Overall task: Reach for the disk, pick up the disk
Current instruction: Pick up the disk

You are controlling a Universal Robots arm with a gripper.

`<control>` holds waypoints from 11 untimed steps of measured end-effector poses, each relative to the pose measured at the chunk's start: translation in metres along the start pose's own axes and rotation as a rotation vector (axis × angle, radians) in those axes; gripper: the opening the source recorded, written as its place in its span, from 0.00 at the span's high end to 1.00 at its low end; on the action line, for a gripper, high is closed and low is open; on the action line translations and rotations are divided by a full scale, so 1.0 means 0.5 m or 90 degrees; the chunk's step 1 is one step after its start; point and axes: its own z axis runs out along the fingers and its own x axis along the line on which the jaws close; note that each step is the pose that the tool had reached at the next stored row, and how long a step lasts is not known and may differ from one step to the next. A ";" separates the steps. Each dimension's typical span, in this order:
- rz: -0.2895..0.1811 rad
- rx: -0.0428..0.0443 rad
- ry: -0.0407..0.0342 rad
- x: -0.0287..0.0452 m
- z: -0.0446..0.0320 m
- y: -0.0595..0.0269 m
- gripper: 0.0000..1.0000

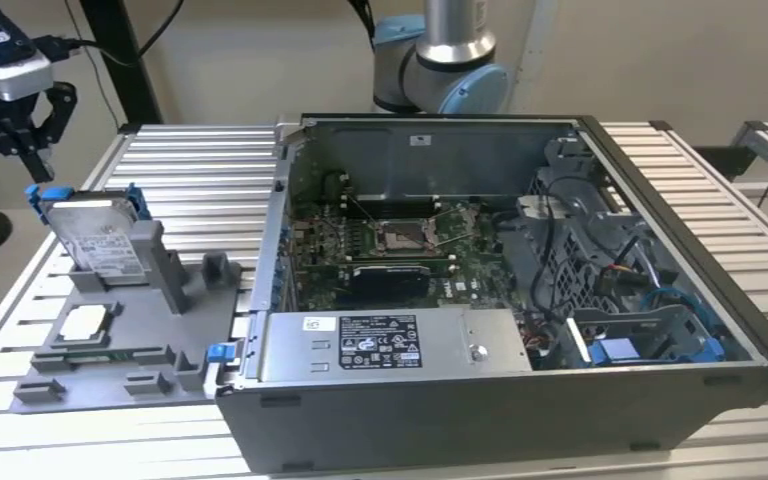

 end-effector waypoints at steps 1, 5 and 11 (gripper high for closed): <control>-0.012 0.0004 0.0005 0.000 0.000 0.000 1.00; -0.058 0.0020 0.0023 0.000 0.000 0.000 1.00; -0.128 0.0046 0.0051 0.000 0.000 0.000 1.00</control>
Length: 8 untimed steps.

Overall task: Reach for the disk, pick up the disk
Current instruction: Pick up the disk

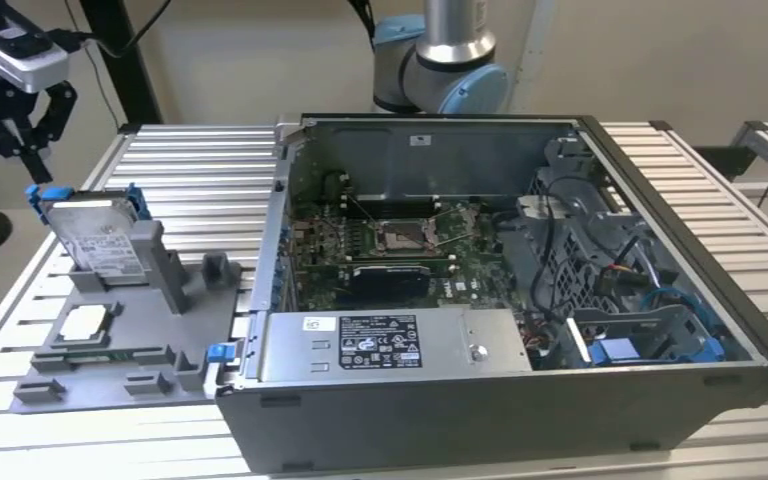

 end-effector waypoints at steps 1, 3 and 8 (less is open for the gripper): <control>-0.011 0.0004 0.0004 0.000 0.000 0.000 1.00; -0.035 0.0009 0.0012 0.000 0.000 0.000 1.00; -0.092 0.0020 0.0027 0.000 0.000 0.000 1.00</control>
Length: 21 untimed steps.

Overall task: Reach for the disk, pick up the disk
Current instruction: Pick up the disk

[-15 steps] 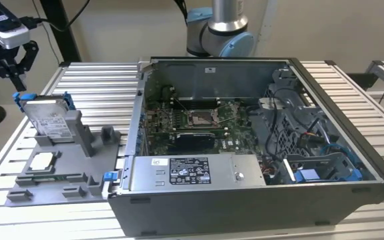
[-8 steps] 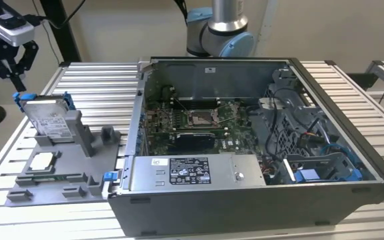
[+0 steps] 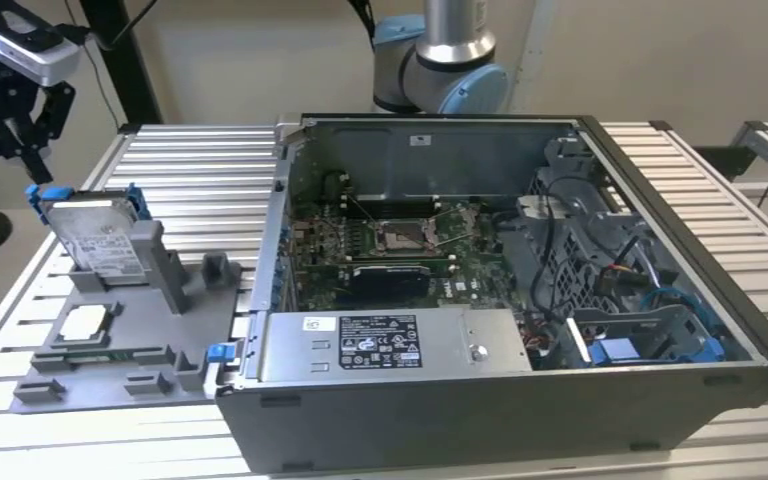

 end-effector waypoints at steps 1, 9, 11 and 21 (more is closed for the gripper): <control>-0.010 0.0002 0.0001 0.000 0.000 0.000 1.00; -0.102 0.0012 0.0019 0.000 0.000 0.000 1.00; -0.125 0.0015 0.0023 0.000 0.000 0.000 1.00; -0.233 0.0088 -0.0005 0.000 0.000 0.000 1.00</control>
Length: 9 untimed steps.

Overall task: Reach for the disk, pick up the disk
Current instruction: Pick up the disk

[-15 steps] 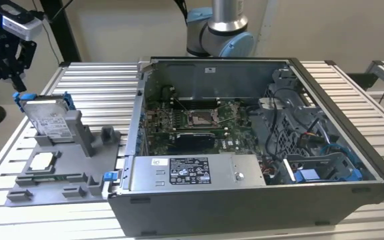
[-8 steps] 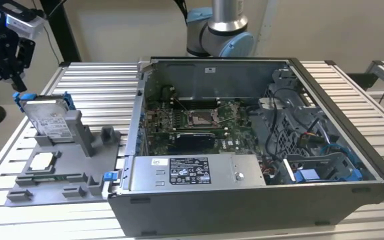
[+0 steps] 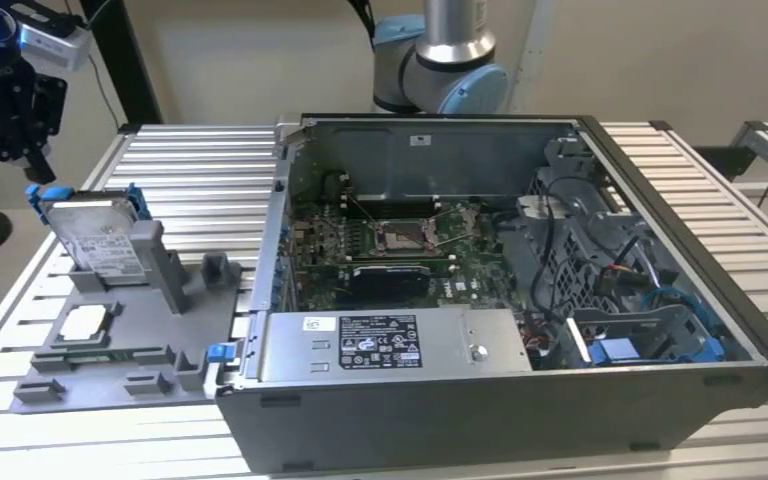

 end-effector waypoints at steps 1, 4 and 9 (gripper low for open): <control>-0.011 0.0015 -0.0006 0.000 0.000 0.000 1.00; -0.045 0.0034 -0.0012 0.000 0.001 0.000 1.00; -0.102 0.0036 -0.0009 0.000 0.002 0.000 1.00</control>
